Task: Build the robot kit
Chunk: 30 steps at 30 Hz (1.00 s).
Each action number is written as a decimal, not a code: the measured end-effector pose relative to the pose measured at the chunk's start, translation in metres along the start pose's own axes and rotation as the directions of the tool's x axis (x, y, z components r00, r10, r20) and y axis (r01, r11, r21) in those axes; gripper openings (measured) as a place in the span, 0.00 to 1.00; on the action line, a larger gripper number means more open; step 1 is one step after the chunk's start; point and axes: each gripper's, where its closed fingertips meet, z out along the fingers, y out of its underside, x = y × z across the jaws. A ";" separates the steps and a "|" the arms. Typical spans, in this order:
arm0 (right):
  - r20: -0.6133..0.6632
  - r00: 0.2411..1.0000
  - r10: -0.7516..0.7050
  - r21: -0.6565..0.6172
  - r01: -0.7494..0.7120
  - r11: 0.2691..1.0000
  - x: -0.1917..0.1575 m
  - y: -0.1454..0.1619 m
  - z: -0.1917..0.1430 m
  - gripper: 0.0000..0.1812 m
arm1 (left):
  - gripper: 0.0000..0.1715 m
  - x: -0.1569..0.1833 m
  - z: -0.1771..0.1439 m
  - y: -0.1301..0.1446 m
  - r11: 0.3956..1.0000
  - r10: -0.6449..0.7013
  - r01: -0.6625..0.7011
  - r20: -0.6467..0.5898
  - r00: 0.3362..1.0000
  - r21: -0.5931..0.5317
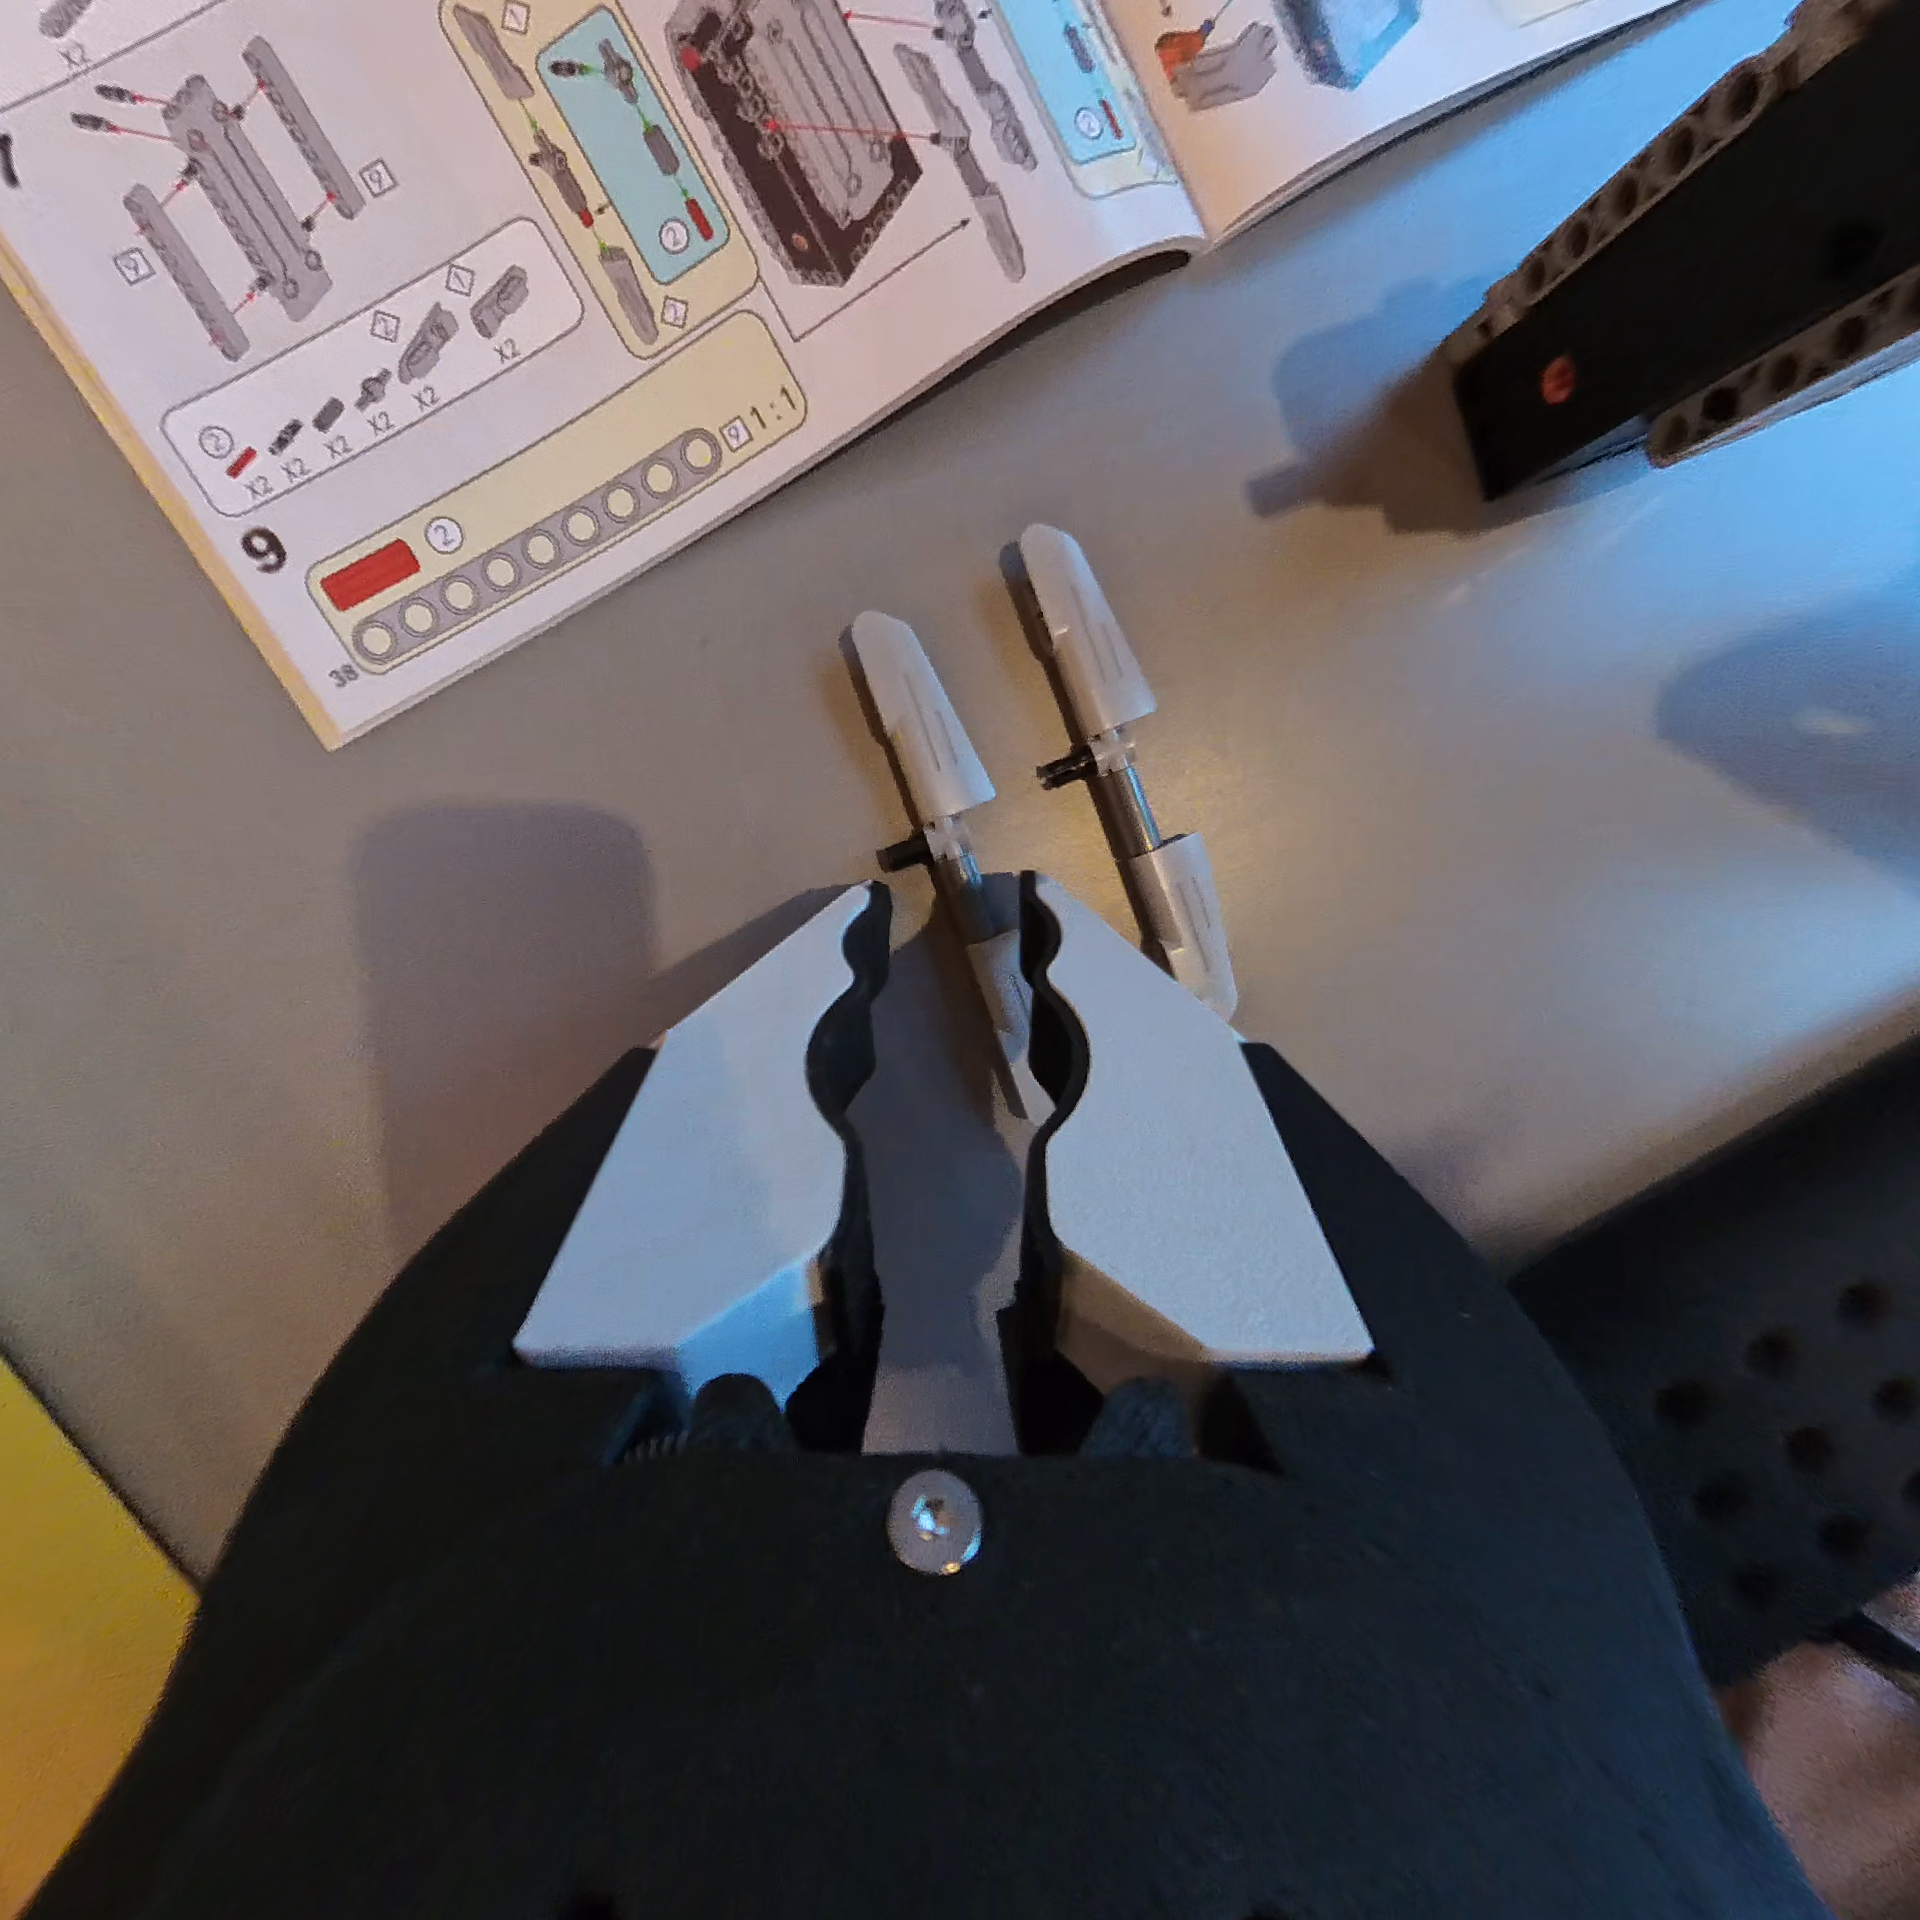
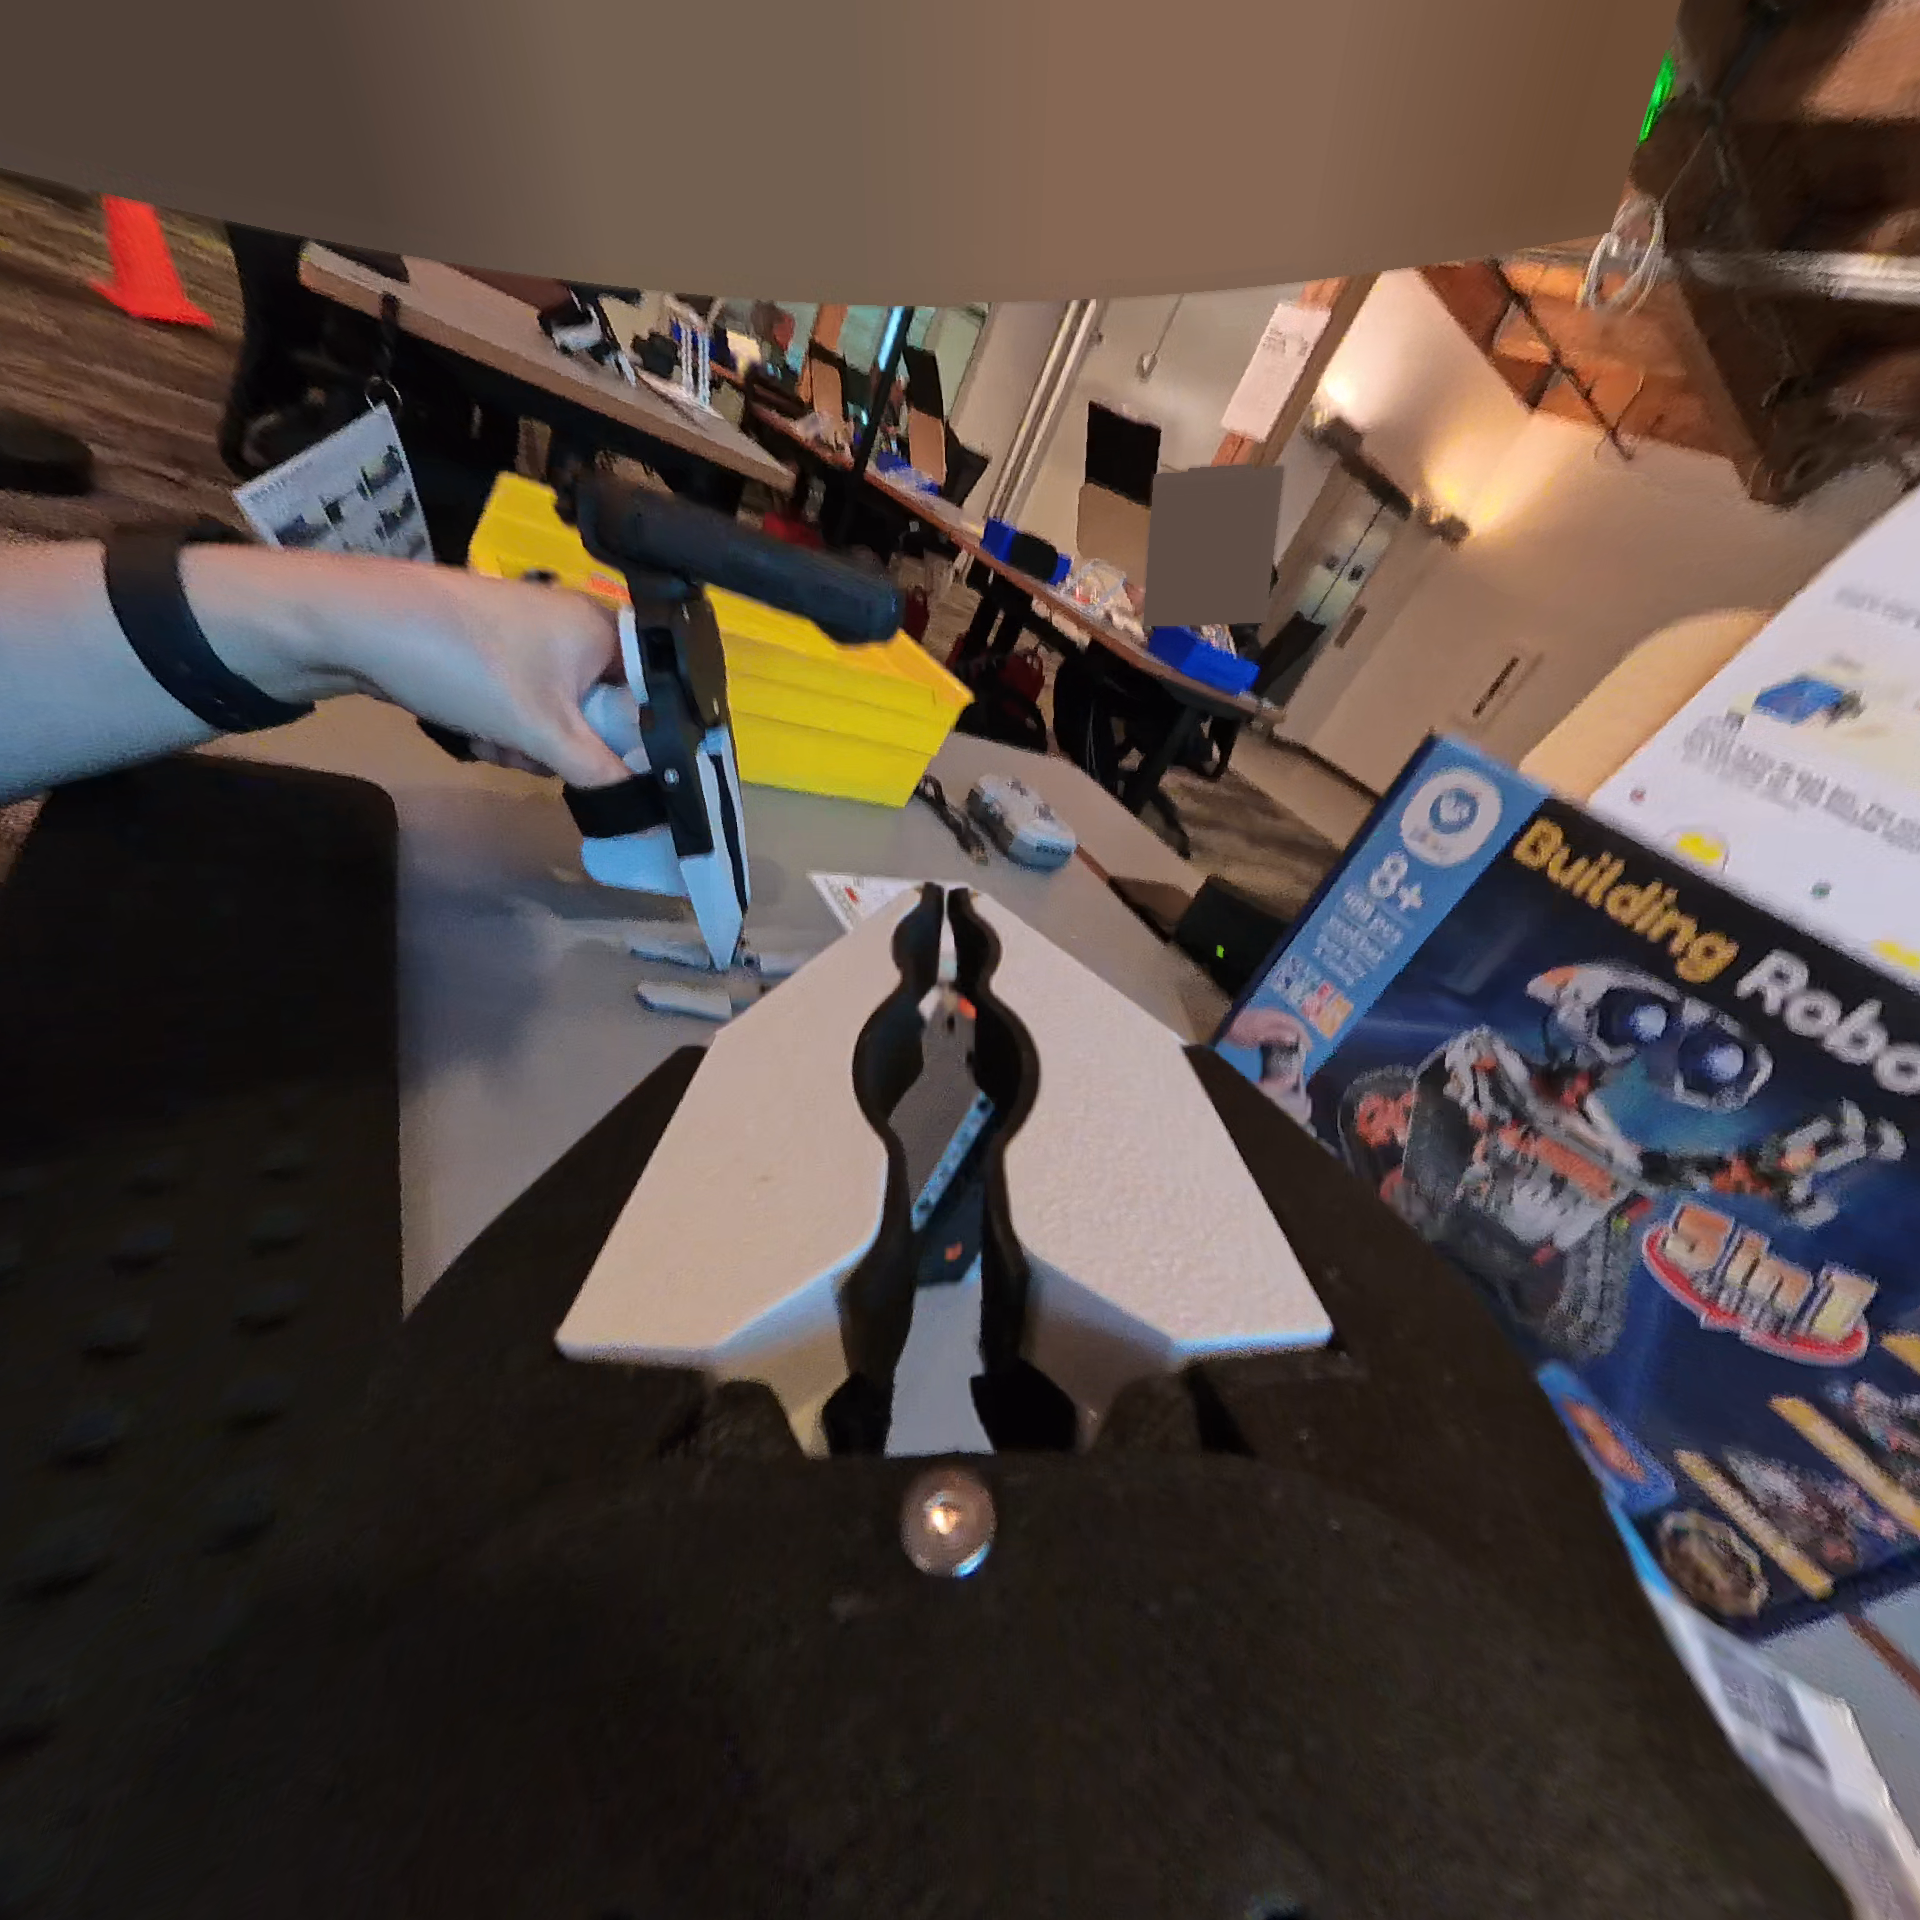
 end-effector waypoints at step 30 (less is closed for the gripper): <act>-0.074 0.996 0.044 -0.152 -0.055 0.987 0.020 0.045 -0.006 0.00 | 0.10 -0.085 -0.029 0.039 0.971 -0.195 0.218 0.200 0.960 -0.097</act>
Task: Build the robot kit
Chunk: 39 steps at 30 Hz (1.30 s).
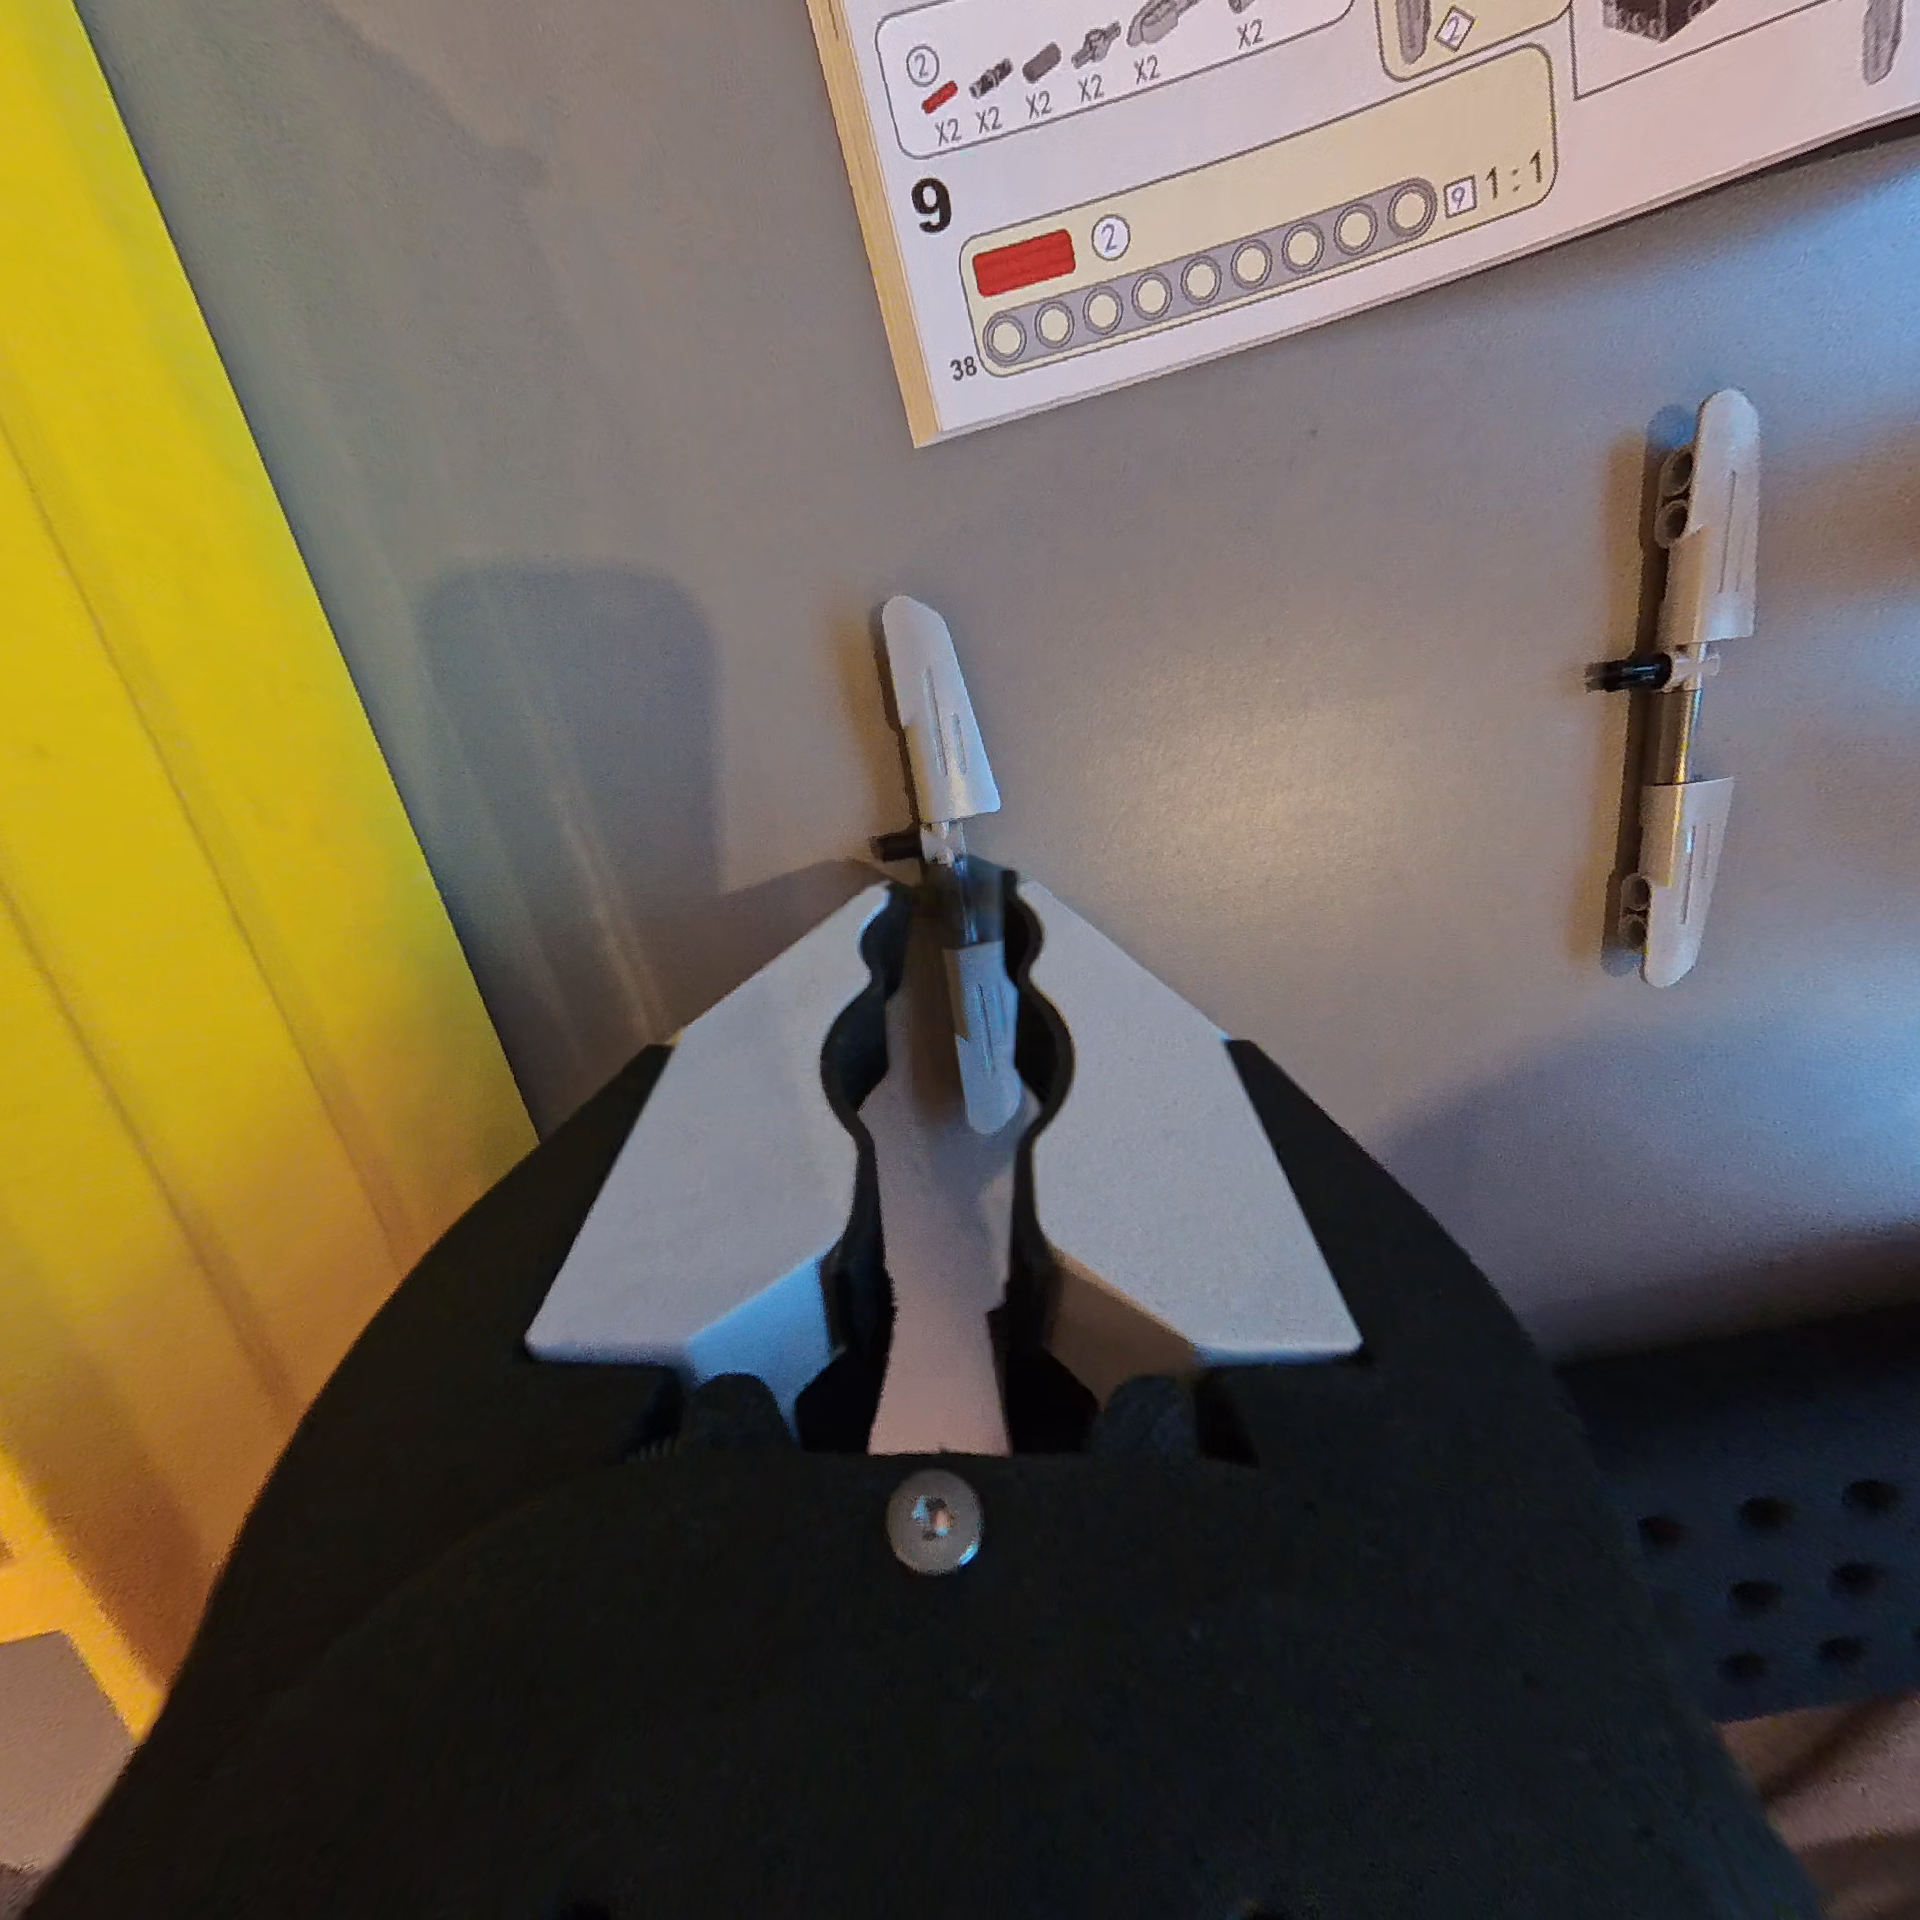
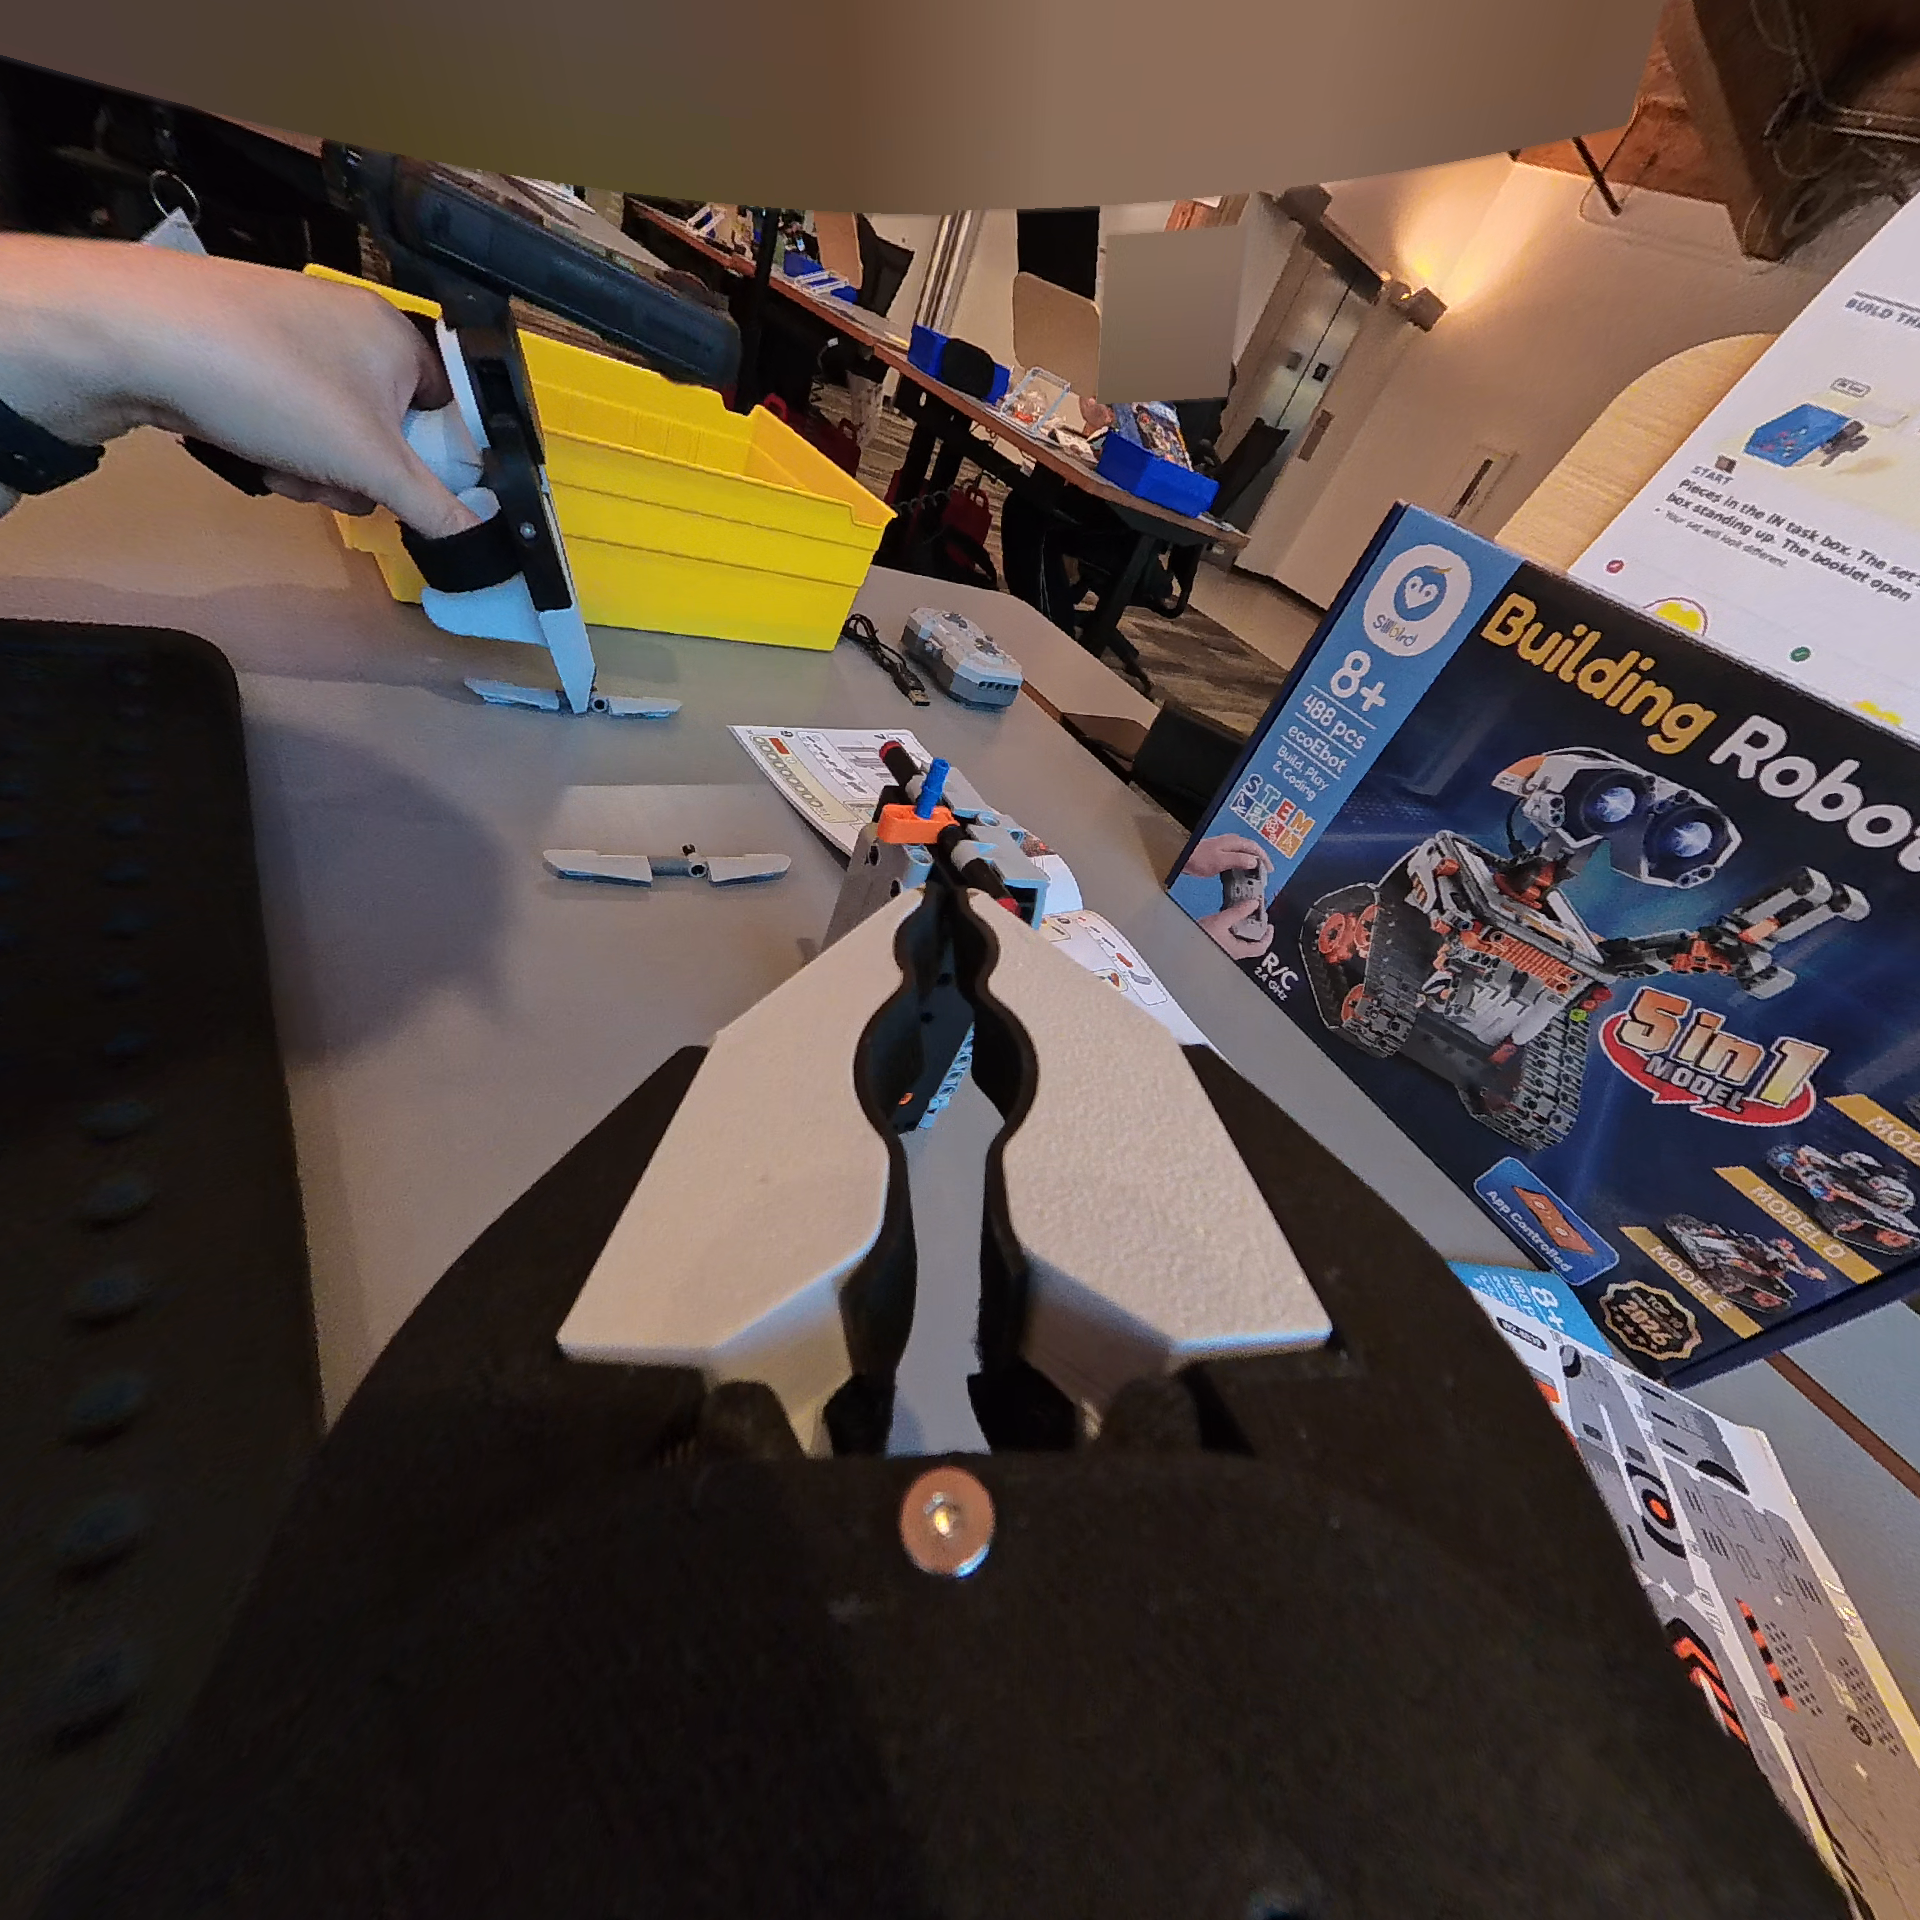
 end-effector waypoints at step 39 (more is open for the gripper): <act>0.032 0.974 -0.223 -0.021 0.224 0.974 -0.021 0.001 0.003 0.00 | 0.00 0.081 -0.051 -0.099 0.910 0.268 -0.172 -0.217 0.939 0.378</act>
